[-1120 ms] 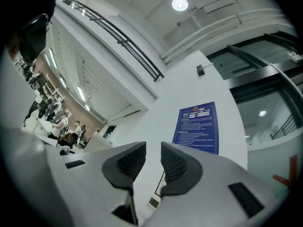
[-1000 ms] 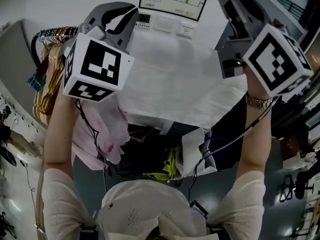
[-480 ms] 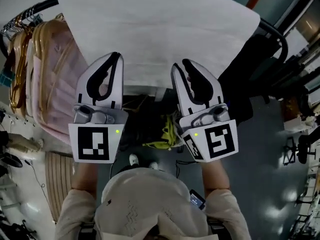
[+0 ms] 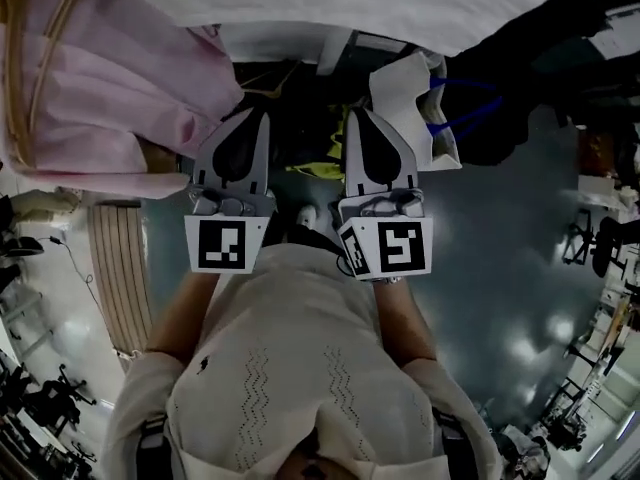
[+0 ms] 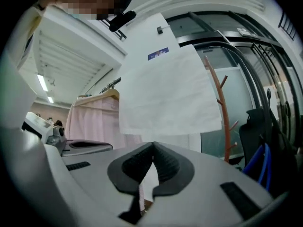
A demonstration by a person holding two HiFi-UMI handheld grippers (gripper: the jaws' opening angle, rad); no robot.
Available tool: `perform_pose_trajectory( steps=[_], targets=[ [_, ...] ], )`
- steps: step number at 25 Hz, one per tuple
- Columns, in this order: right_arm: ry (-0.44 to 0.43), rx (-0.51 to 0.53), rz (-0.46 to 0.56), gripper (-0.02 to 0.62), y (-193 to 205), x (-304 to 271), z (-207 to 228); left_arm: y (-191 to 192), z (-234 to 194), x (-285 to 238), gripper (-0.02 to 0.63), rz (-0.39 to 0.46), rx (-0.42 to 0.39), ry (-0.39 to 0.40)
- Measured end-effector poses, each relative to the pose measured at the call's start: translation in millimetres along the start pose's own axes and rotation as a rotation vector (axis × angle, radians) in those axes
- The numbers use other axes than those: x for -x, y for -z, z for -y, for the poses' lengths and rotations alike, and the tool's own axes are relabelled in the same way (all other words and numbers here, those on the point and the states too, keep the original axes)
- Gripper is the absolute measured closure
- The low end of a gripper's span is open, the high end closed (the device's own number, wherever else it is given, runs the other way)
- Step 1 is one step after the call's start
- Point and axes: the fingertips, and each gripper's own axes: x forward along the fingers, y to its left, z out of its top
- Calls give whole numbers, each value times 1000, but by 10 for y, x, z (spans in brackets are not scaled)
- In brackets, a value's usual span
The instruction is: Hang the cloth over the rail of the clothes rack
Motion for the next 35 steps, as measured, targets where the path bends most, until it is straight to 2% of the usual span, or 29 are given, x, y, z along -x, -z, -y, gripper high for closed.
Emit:
perform_pose_trajectory(
  steps=[2, 5, 9, 14, 24, 35],
  targets=[
    [-10, -11, -28, 578, 188, 36, -65, 172, 68, 40, 588, -11, 5, 10],
    [-47, -13, -77, 578, 396, 68, -187, 278, 137, 103, 588, -5, 55, 7],
    [-60, -15, -101, 578, 475, 126, -267, 329, 192, 162, 588, -21, 96, -4],
    [-97, 1, -105, 578, 463, 102, -341, 315, 203, 181, 588, -20, 103, -16],
    [-85, -27, -86, 578, 446, 63, -243, 336, 284, 128, 588, -26, 55, 1],
    [-56, -39, -84, 578, 459, 10, -139, 354, 182, 38, 588, -26, 65, -14]
  ],
)
